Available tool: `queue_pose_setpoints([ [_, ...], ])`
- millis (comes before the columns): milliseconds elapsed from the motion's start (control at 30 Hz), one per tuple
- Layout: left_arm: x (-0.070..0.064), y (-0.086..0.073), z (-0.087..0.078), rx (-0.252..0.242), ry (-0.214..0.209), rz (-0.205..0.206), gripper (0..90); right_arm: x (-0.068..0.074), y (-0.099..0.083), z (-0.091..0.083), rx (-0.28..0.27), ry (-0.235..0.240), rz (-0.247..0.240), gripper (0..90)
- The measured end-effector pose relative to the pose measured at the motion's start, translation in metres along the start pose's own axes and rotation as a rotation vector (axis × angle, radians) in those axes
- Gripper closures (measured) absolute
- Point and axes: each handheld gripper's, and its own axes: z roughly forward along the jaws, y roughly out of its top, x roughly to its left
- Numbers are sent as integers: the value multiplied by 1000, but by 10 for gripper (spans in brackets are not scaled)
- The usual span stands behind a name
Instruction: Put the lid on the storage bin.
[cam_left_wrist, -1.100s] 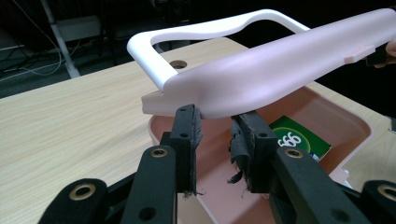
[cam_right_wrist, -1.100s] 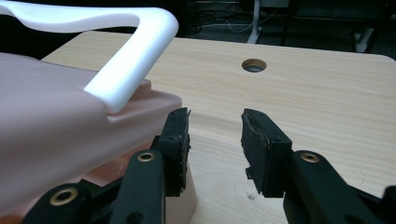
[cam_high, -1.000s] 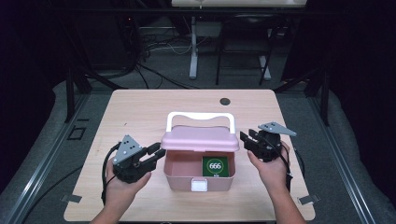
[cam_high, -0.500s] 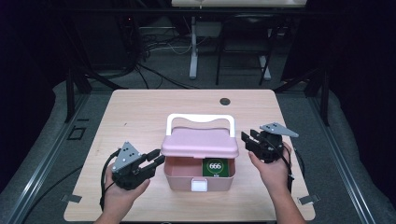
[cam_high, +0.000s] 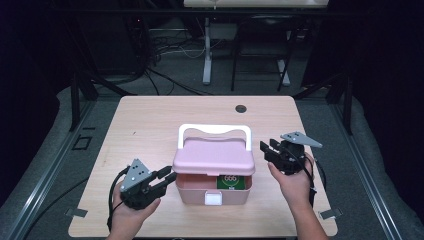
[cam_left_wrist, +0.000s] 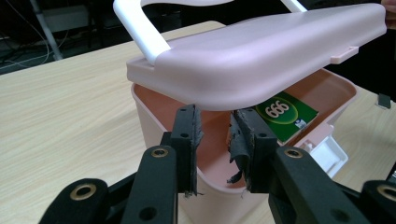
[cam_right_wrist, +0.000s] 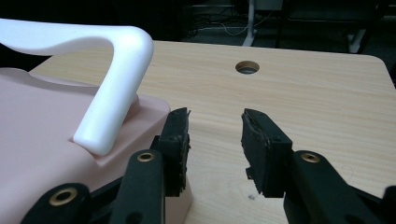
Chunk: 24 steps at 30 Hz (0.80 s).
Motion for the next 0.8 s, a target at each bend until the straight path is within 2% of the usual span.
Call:
queue_pose_setpoints([
  [433,-3,-13,0,18,-7,4,715,-1,0,0,16,3,-1,614],
  [700,-5,-22,3,49,-9,9,717,-1,-1,1,14,1,1,614],
  [800,-5,-25,3,55,-13,8,717,-1,0,0,29,0,-4,614],
])
